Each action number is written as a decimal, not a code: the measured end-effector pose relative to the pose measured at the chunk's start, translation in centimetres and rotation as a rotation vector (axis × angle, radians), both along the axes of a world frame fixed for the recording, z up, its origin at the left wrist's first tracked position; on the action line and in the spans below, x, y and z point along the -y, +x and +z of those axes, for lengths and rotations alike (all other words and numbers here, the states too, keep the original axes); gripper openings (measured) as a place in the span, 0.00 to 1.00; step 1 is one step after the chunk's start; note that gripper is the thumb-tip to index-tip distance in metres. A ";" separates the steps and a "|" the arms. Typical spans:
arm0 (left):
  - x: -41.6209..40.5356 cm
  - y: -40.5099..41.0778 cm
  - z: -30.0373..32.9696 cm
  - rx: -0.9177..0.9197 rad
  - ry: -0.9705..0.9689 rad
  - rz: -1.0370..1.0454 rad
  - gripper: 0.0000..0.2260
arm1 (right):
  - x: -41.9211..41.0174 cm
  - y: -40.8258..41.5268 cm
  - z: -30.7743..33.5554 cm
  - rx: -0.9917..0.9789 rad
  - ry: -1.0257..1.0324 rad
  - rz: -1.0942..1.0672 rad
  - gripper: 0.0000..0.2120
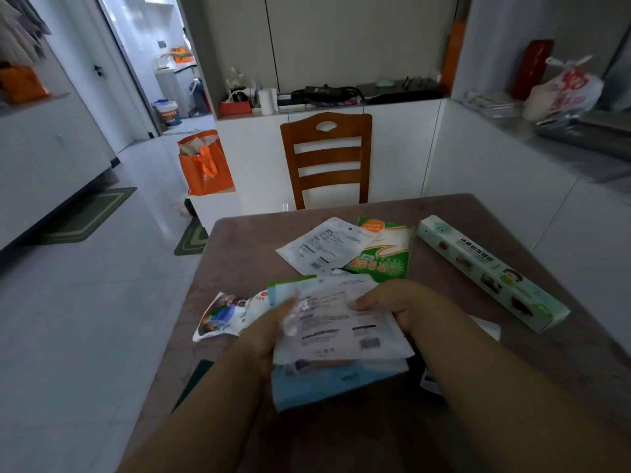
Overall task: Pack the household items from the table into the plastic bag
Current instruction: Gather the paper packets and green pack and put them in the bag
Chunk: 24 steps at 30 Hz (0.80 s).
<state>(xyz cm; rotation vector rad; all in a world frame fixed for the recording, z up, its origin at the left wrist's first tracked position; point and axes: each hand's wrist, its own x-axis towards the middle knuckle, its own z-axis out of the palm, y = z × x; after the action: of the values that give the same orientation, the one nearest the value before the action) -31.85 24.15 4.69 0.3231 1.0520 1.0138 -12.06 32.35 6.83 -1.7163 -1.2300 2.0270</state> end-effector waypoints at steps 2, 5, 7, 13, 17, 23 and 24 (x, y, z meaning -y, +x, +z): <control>-0.8 0.4 -0.4 -0.200 -0.060 0.044 0.17 | -1.3 -0.9 0.1 0.197 0.191 0.014 0.18; -1.9 0.1 -0.7 -0.302 -0.029 0.114 0.17 | -4.8 -1.1 0.2 0.316 0.368 -0.172 0.17; -2.5 -0.3 -0.7 -0.315 -0.001 0.122 0.18 | -7.6 -0.8 -0.1 0.403 0.429 -0.263 0.17; -3.9 -1.1 -1.3 -0.366 0.030 0.104 0.16 | -13.2 -3.3 -3.4 0.452 0.360 -0.312 0.19; -4.6 -1.6 -1.9 -0.335 0.050 0.112 0.22 | -15.3 -6.0 -5.9 0.489 0.303 -0.349 0.19; -5.6 -2.8 -3.2 -0.310 0.056 0.148 0.24 | -18.3 -7.4 -7.8 0.496 0.307 -0.323 0.13; -5.5 -2.9 -3.4 -0.305 0.052 0.146 0.24 | -18.7 -7.2 -7.4 0.459 0.267 -0.296 0.13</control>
<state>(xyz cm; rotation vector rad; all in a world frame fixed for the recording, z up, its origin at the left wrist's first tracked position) -34.79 29.61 1.26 0.4585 1.3404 1.1475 -19.28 51.05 -0.60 -2.1382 -1.2071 1.2819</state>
